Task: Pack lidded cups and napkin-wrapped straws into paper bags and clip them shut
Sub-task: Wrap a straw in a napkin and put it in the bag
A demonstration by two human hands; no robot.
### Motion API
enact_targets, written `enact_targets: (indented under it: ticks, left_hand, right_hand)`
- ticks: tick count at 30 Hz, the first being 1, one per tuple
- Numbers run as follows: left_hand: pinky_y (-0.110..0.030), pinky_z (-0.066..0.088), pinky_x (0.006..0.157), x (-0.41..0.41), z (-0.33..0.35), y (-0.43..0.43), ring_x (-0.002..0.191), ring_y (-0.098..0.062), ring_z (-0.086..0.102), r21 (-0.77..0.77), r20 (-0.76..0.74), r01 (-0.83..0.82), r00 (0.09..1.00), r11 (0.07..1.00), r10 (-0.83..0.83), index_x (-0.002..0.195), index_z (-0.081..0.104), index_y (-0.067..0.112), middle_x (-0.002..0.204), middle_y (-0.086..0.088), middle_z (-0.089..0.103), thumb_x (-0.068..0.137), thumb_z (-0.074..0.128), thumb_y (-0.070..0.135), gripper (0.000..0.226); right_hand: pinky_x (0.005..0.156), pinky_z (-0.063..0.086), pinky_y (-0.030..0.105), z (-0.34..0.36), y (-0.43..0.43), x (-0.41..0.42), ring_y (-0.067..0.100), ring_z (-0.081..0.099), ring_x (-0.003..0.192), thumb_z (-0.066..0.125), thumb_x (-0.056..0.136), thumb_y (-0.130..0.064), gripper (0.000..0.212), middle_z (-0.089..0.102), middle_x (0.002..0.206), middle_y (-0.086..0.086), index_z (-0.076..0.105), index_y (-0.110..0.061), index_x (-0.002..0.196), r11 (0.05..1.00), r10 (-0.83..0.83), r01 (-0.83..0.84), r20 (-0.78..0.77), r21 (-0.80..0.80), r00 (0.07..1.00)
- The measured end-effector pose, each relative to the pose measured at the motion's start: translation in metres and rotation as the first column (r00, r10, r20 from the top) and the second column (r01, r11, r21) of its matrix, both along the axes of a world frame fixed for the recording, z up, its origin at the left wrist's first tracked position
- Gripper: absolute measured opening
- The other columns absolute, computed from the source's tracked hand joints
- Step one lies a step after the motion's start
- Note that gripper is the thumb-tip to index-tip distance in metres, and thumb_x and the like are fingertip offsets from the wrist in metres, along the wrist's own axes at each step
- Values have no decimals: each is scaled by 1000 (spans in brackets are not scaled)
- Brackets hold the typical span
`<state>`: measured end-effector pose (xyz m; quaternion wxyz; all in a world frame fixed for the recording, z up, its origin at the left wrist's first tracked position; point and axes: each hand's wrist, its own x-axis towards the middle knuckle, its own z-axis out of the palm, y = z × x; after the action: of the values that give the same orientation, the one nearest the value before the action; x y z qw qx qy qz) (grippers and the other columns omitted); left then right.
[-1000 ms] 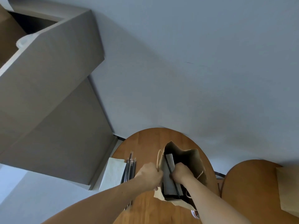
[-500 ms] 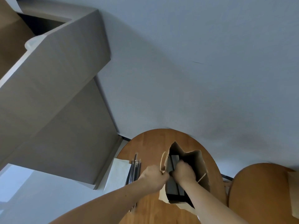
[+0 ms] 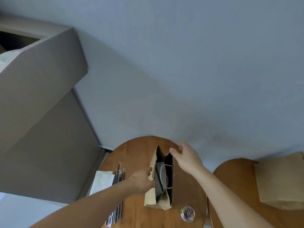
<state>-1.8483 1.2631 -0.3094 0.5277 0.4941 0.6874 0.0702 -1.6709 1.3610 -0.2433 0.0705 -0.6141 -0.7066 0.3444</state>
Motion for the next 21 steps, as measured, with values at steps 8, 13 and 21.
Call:
enact_targets:
  ticks: [8,13,21]
  left_hand:
    - [-28,45,91,18,5,7,121,-19,51,-6,114,-18,993,1000,18,149,32,33,145,3,47,81,63,40,76]
    - [-29,45,93,26,2,8,122,-22,52,1,114,-28,993,1000,27,150,29,32,141,1,50,76,72,42,87]
    - [-39,57,82,47,-4,8,89,-19,67,131,-117,2,993,991,13,113,60,26,98,3,68,83,65,38,33]
  right_hand:
    - [110,32,45,-50,-34,13,26,35,141,25,93,-72,74,37,155,1,34,-26,151,823,-381,209,-241,-527,892]
    - [102,38,36,-62,-42,0,23,52,123,24,93,-73,69,58,136,1,55,-28,136,772,-424,160,-311,-615,851]
    - [102,48,47,-68,-44,-9,24,65,105,31,95,-68,64,73,109,4,71,-21,112,742,-485,148,-372,-653,792]
